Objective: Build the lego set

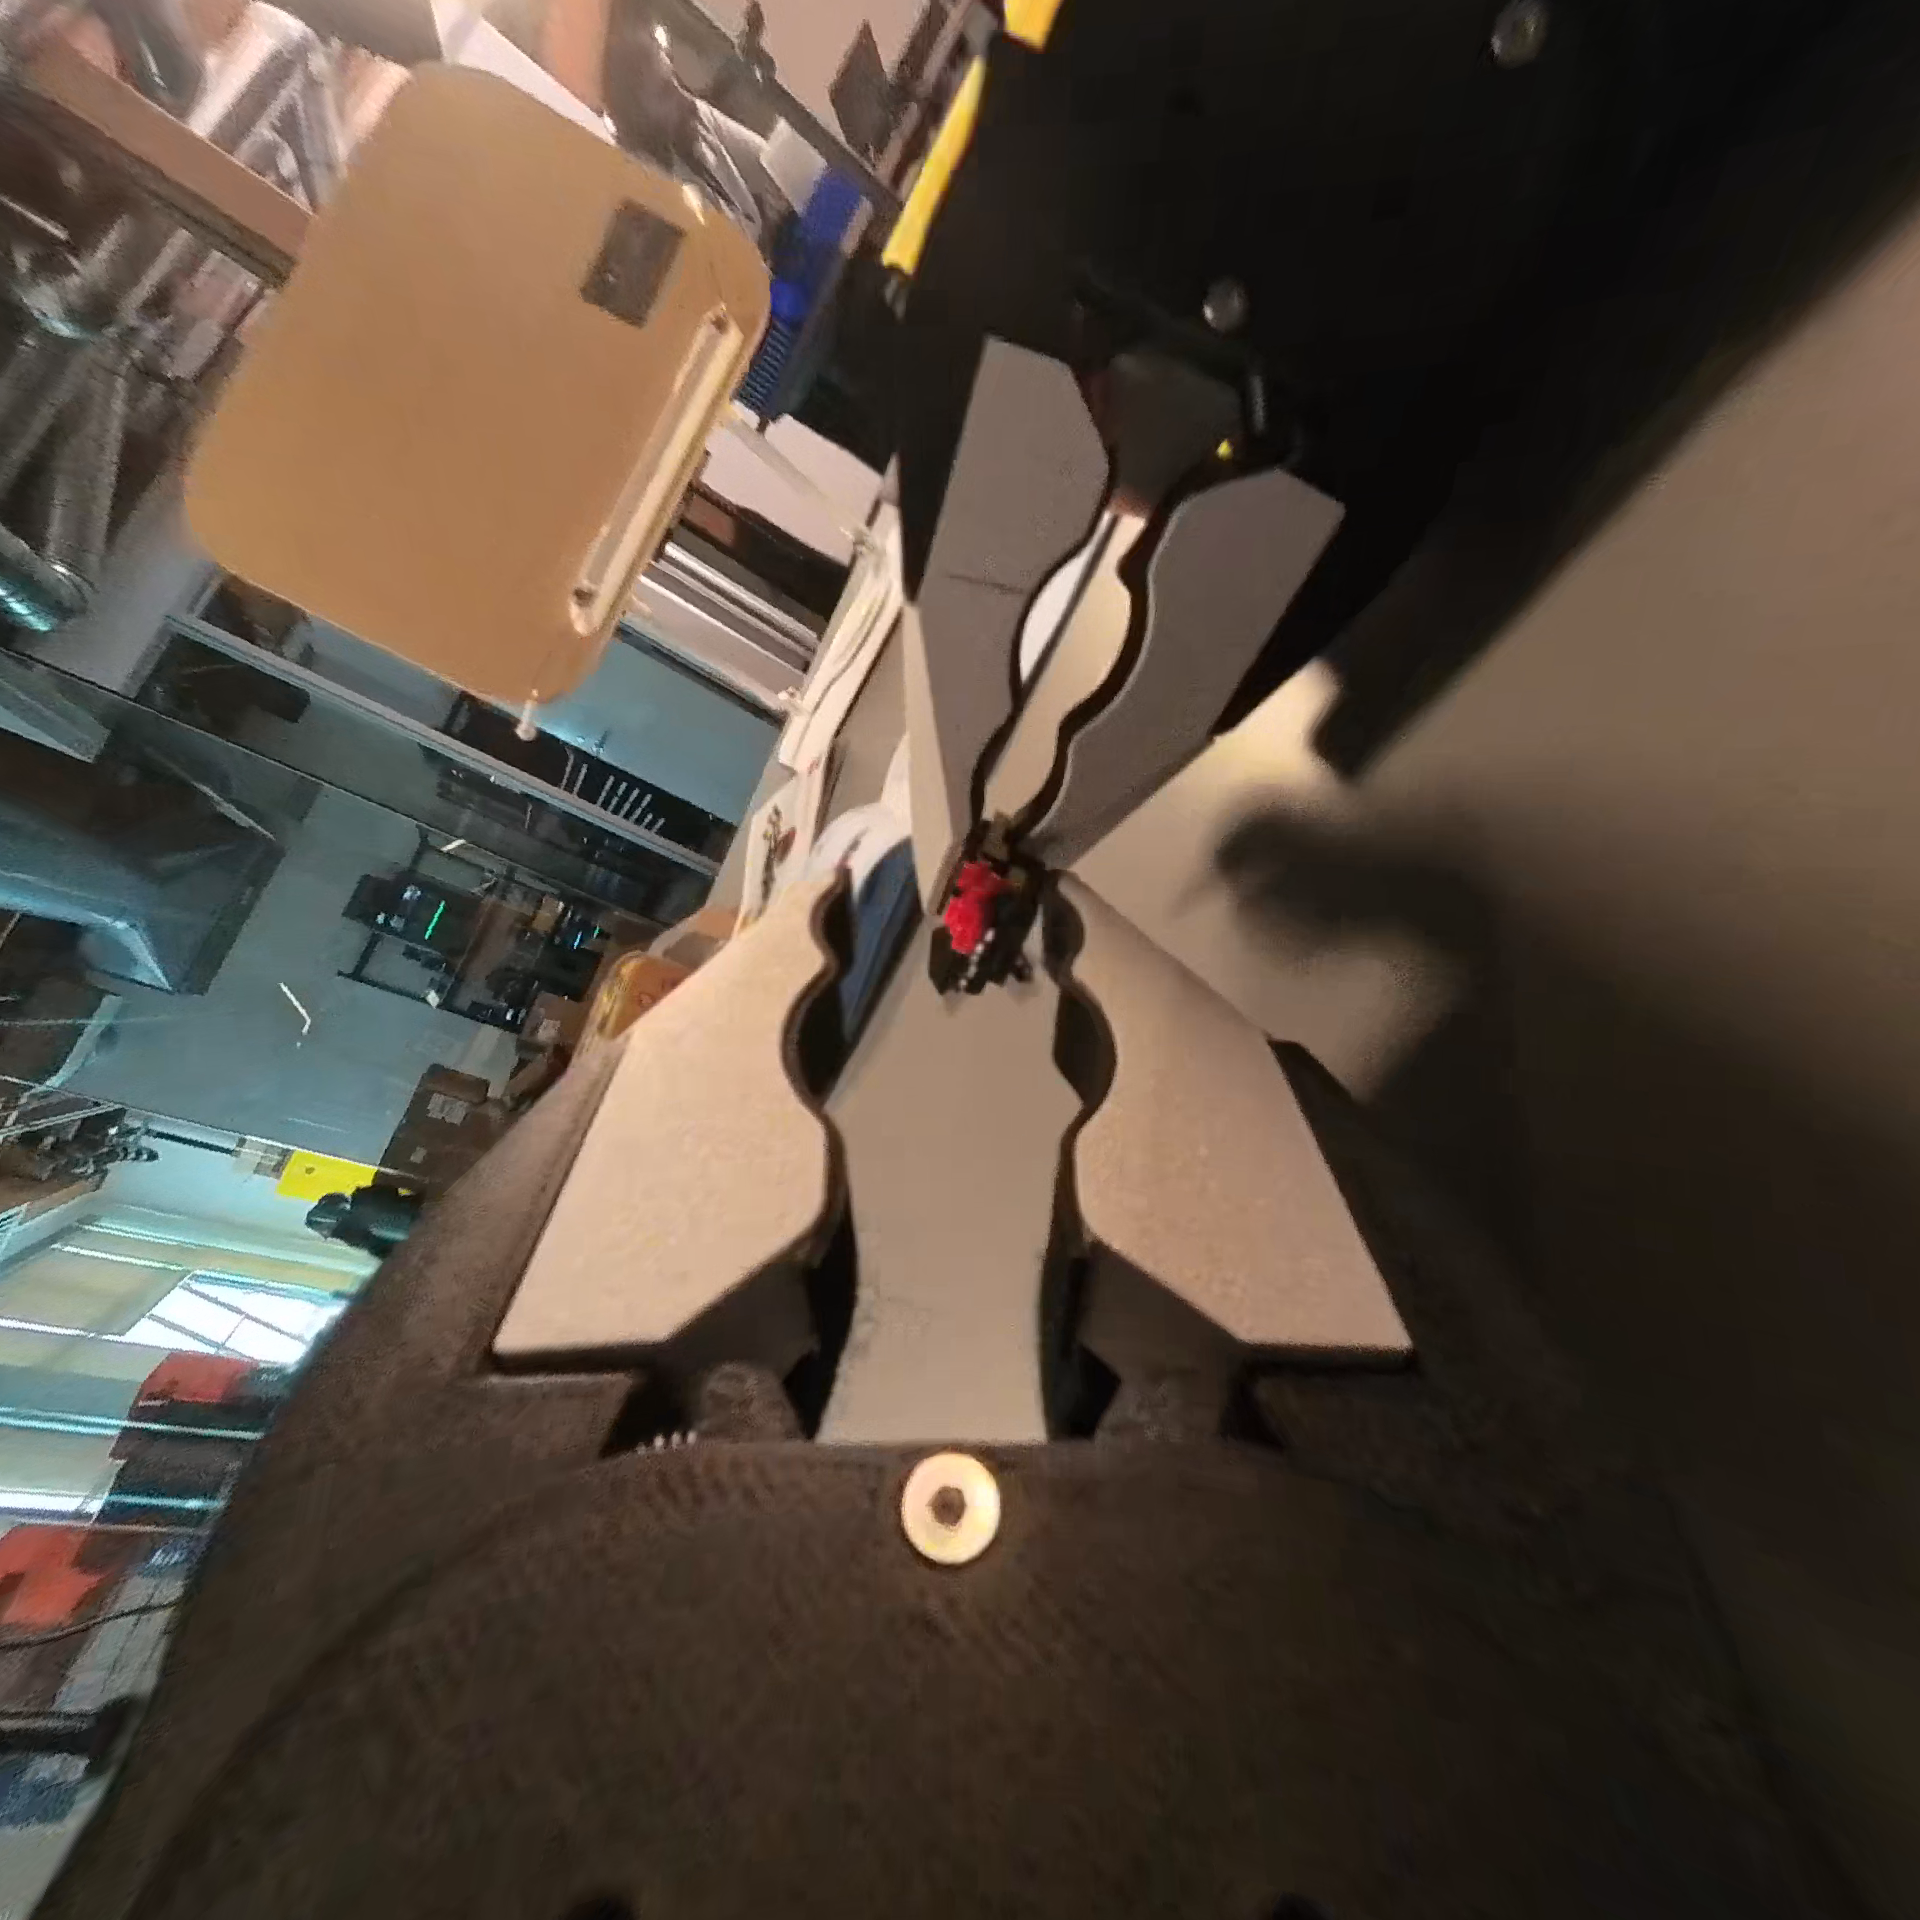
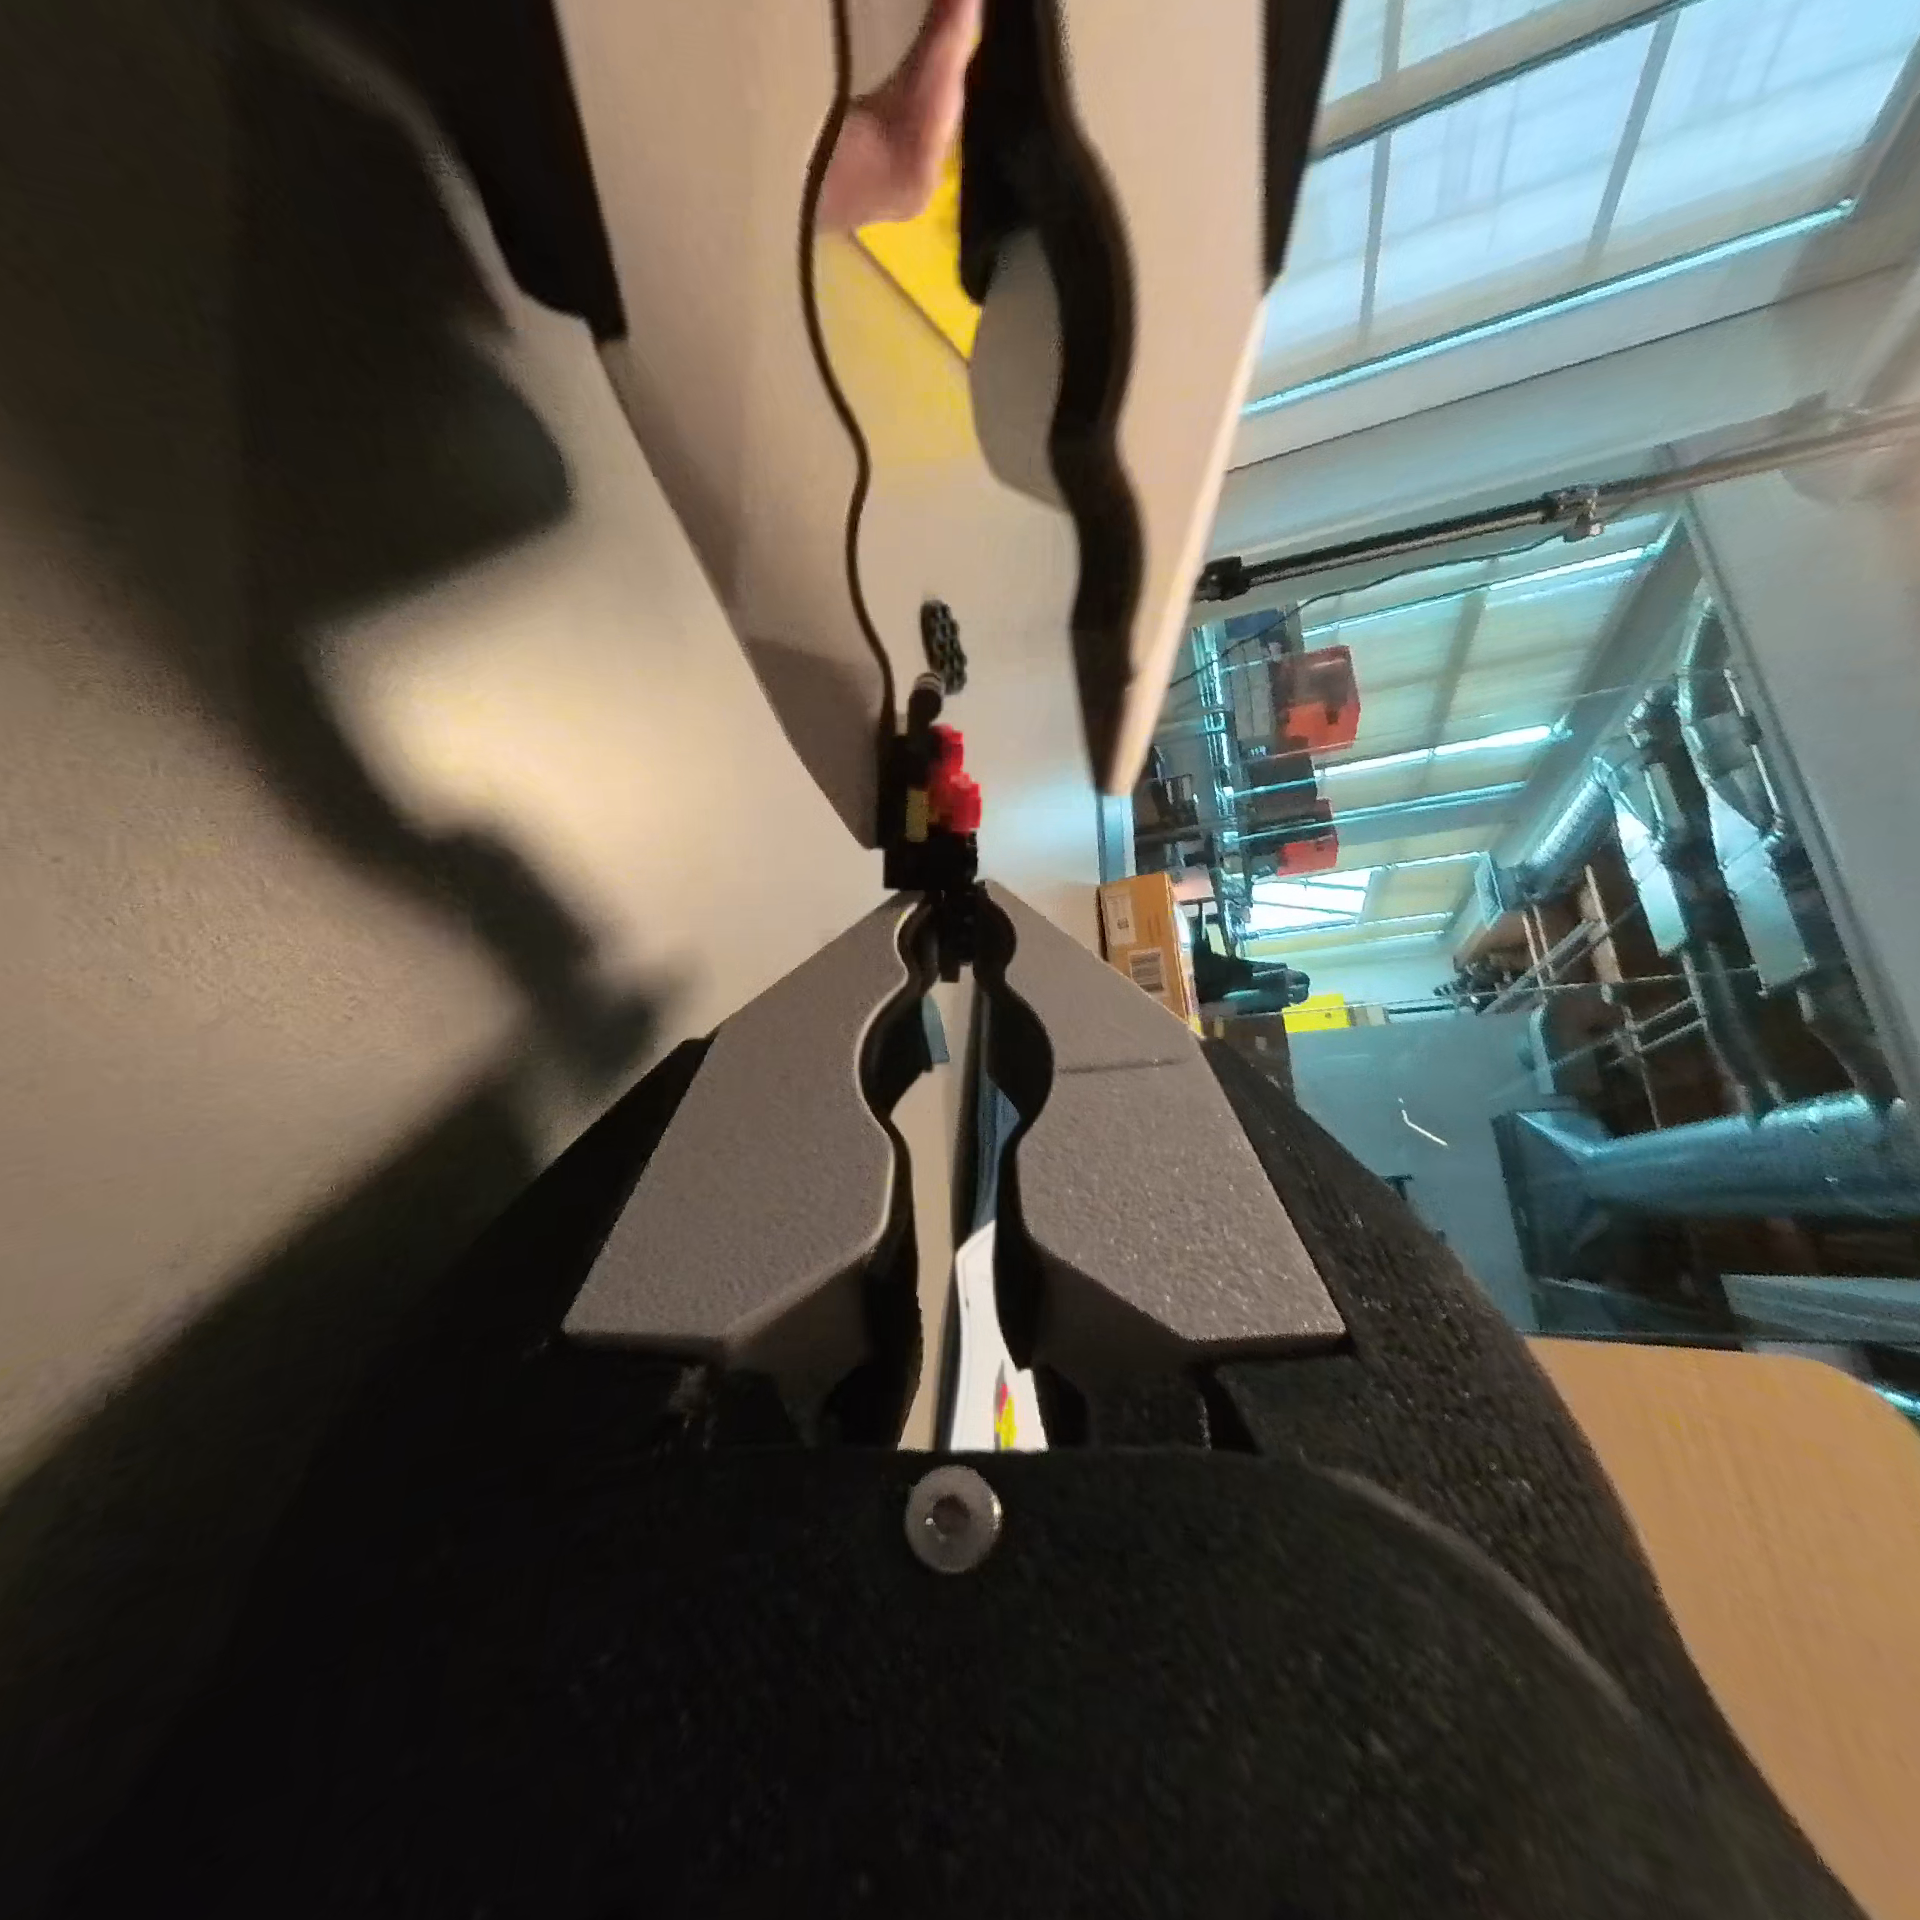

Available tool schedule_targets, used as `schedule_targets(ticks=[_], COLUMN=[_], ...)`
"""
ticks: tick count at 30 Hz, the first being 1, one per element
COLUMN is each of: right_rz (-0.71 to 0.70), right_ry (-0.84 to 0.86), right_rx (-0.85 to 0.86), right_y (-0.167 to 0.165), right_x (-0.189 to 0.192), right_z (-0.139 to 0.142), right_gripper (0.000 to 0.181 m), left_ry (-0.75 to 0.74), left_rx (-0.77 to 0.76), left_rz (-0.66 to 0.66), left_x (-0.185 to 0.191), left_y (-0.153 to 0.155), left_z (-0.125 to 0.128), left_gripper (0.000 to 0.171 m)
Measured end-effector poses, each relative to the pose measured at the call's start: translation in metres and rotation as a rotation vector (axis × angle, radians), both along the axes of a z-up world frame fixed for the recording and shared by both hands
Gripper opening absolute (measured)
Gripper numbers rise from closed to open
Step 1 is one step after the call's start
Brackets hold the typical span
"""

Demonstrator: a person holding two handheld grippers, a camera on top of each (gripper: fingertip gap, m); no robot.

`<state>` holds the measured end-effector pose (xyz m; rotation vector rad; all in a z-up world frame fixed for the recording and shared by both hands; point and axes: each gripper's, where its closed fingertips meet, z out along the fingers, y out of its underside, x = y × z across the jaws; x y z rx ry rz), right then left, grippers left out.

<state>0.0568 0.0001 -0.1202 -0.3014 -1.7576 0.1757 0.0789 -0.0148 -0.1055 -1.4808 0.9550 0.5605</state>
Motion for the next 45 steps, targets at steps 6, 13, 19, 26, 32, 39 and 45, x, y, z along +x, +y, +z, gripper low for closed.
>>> schedule_targets(ticks=[6, 13, 19, 26, 32, 39, 45], right_rz=[-0.062, -0.146, -0.212, -0.235, -0.198, -0.096, -0.137], right_ry=[0.065, 0.099, 0.115, 0.128, 0.192, 0.182, 0.253], right_rx=[0.091, 0.254, 0.373, 0.361, 0.311, 0.4, 0.323], right_y=[0.017, 0.029, 0.031, 0.028, 0.035, 0.037, 0.041], right_x=[0.001, -0.003, -0.009, -0.026, -0.048, -0.061, -0.035], right_z=[0.008, 0.009, 0.011, 0.012, 0.023, 0.022, 0.041], right_gripper=[0.003, 0.002, 0.003, 0.002, 0.002, 0.002, 0.002], left_ry=[-0.121, -0.356, -0.485, -0.621, -0.573, -0.805, -0.79], left_rx=[0.058, 0.127, -0.215, -0.157, 0.219, 0.296, 0.319], left_rz=[-0.132, -0.177, -0.124, -0.091, -0.097, 0.034, -0.009], left_x=[0.0, -0.022, -0.016, -0.031, -0.066, -0.112, -0.106], left_y=[0.006, 0.003, 0.013, 0.018, 0.029, 0.059, 0.038], left_z=[0.019, 0.049, 0.011, 0.025, 0.072, 0.087, 0.089], left_gripper=[0.046, 0.051, 0.053, 0.048, 0.042, 0.05, 0.044])
